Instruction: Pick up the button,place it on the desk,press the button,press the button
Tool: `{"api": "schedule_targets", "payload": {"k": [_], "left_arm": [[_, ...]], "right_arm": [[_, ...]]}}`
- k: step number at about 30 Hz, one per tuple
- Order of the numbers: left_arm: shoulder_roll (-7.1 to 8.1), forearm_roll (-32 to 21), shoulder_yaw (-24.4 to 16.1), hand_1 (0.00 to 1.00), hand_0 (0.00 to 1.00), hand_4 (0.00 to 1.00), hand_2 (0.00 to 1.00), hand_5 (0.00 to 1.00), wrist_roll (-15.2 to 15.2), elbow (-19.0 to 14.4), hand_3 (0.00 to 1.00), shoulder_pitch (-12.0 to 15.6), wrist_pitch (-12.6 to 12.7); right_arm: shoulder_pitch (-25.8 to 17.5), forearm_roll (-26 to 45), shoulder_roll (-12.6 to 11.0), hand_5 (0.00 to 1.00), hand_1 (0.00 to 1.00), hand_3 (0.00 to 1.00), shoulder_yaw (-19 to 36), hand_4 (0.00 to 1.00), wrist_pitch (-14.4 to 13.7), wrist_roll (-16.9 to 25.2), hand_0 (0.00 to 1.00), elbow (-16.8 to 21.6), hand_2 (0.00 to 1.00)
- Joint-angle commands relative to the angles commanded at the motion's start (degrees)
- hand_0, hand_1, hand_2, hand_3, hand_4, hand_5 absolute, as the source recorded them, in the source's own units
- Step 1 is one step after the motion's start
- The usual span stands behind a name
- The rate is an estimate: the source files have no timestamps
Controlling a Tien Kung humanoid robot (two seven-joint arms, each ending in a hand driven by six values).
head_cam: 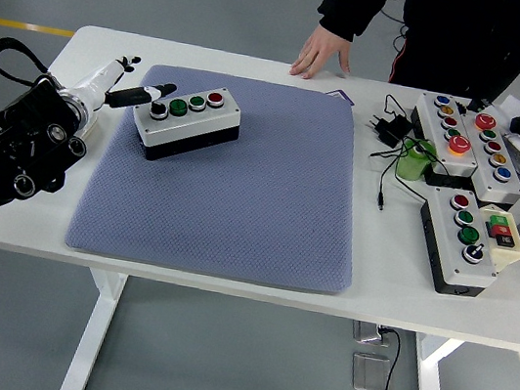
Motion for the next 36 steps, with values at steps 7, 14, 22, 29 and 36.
{"api": "schedule_targets", "payload": {"k": [7, 14, 22, 29, 36], "left_arm": [[-1.71, 8.7, 4.8, 0.987, 0.988, 0.998, 0.998, 0.728, 1.8, 2.1, 0.998, -0.9, -1.8], [-3.19, 6.8, 7.2, 0.988, 0.986, 0.998, 0.998, 0.72, 1.9, 3.7, 0.998, -1.6, -0.3], [-4.36, 6.1, 8.3, 0.81, 0.725, 0.922, 0.788, 0.291, 1.3, 4.5, 0.922, -2.2, 2.7], [-5.19, 5.0, 9.9, 0.732, 0.666, 0.835, 0.708, 0.169, 0.2, 5.2, 0.845, -2.1, 4.5], [-5.82, 4.0, 11.2, 0.685, 0.625, 0.78, 0.662, 0.106, 0.0, 5.9, 0.777, -2.0, 5.8]], "right_arm": [[0.2, -0.2, -0.1, 0.352, 0.508, 0.59, 0.0, 0.246, 0.0, 0.1, 0.642, 0.0, 0.549], [0.4, -0.2, -0.1, 0.352, 0.508, 0.59, 0.0, 0.246, 0.1, 0.2, 0.642, 0.0, 0.549], [0.5, -0.3, -0.2, 0.351, 0.508, 0.59, 0.0, 0.245, 0.1, 0.1, 0.642, 0.0, 0.549], [0.6, -0.4, -0.1, 0.352, 0.508, 0.59, 0.0, 0.246, 0.0, 0.1, 0.642, 0.0, 0.549], [0.7, -0.5, -0.1, 0.352, 0.508, 0.59, 0.0, 0.246, 0.0, 0.1, 0.643, 0.0, 0.549]]}}
